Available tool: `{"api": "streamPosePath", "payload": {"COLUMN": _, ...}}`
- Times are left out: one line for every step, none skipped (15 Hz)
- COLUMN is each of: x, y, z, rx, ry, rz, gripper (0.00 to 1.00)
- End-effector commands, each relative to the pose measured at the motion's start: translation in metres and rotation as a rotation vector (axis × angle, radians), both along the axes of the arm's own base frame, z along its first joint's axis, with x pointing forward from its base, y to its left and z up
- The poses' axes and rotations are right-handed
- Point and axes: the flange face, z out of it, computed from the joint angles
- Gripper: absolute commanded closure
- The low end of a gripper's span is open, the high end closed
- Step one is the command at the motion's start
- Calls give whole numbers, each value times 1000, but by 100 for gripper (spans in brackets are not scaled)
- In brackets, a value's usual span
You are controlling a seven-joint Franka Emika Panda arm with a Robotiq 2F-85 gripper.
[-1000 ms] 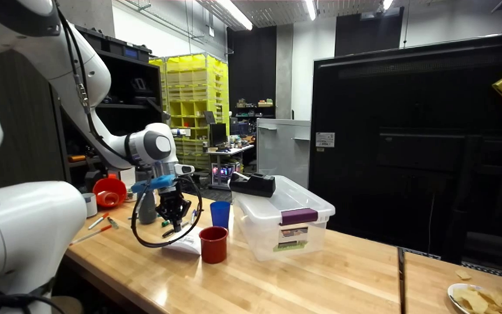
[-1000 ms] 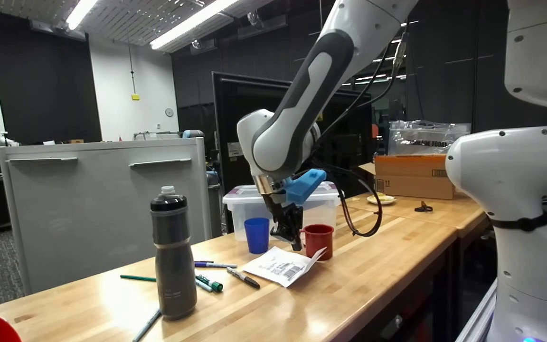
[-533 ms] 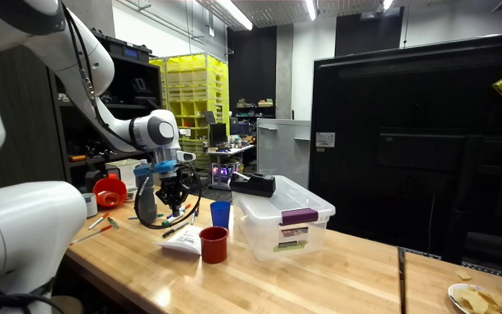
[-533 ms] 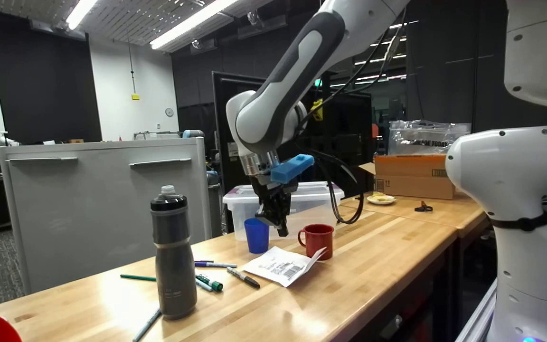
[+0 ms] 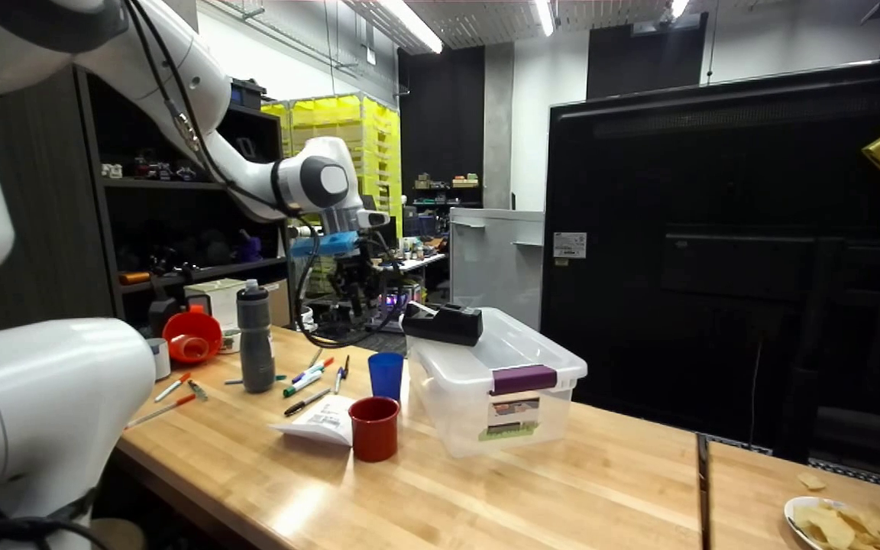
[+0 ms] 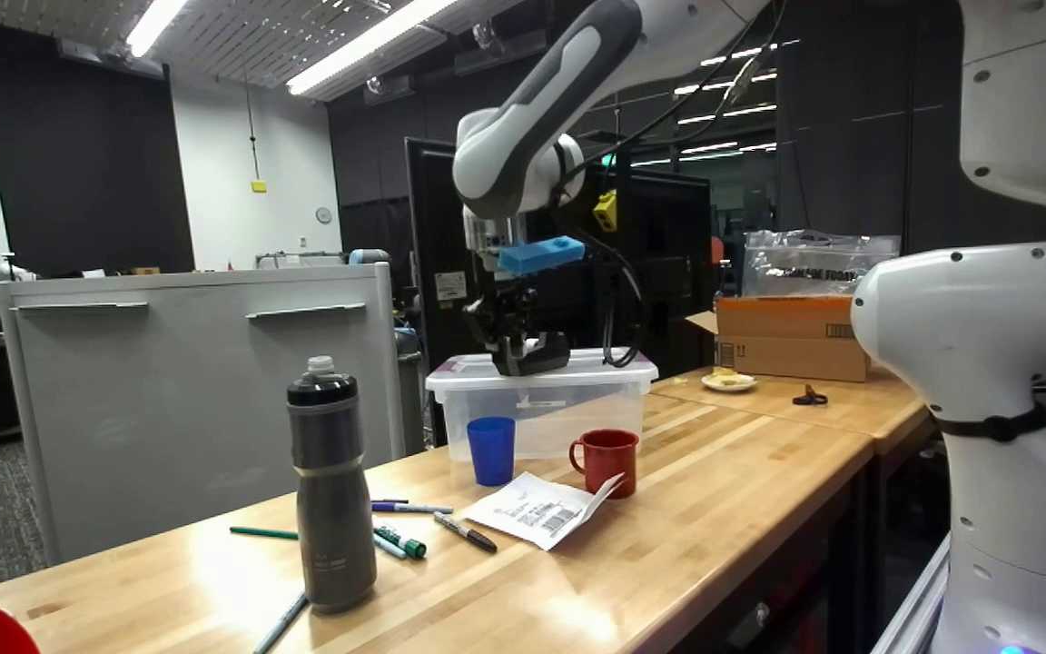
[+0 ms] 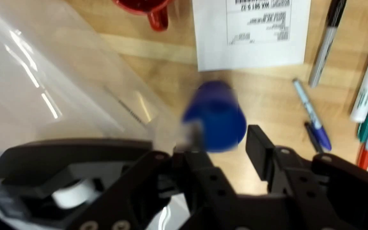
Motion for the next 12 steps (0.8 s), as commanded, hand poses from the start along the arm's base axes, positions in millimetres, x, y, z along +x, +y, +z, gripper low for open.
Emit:
{"api": "streamPosePath", "payload": {"x": 32, "y": -30, "z": 75, "rx": 111, "ry": -120, "rz": -125, "gripper": 29}}
{"api": "streamPosePath", "payload": {"x": 38, "y": -38, "z": 97, "rx": 144, "ry": -143, "rz": -168, "gripper": 21}}
{"api": "streamPosePath", "payload": {"x": 43, "y": -47, "z": 119, "rx": 176, "ry": -166, "rz": -210, "gripper": 15}}
{"api": "streamPosePath", "payload": {"x": 47, "y": -55, "z": 136, "rx": 204, "ry": -192, "rz": -255, "gripper": 9}}
{"api": "streamPosePath", "payload": {"x": 50, "y": -64, "z": 154, "rx": 227, "ry": -218, "rz": -300, "gripper": 2}}
{"api": "streamPosePath", "payload": {"x": 52, "y": -70, "z": 166, "rx": 251, "ry": -245, "rz": -345, "gripper": 0}}
{"api": "streamPosePath", "payload": {"x": 54, "y": -76, "z": 176, "rx": 276, "ry": -269, "rz": -392, "gripper": 0}}
{"api": "streamPosePath", "payload": {"x": 53, "y": -69, "z": 158, "rx": 217, "ry": -258, "rz": -321, "gripper": 6}}
{"api": "streamPosePath", "payload": {"x": 54, "y": -75, "z": 167, "rx": 234, "ry": -277, "rz": -349, "gripper": 0}}
{"api": "streamPosePath", "payload": {"x": 55, "y": -78, "z": 172, "rx": 244, "ry": -284, "rz": -365, "gripper": 0}}
{"api": "streamPosePath", "payload": {"x": 55, "y": -80, "z": 173, "rx": 249, "ry": -286, "rz": -374, "gripper": 0}}
{"api": "streamPosePath", "payload": {"x": 55, "y": -80, "z": 173, "rx": 252, "ry": -285, "rz": -377, "gripper": 0}}
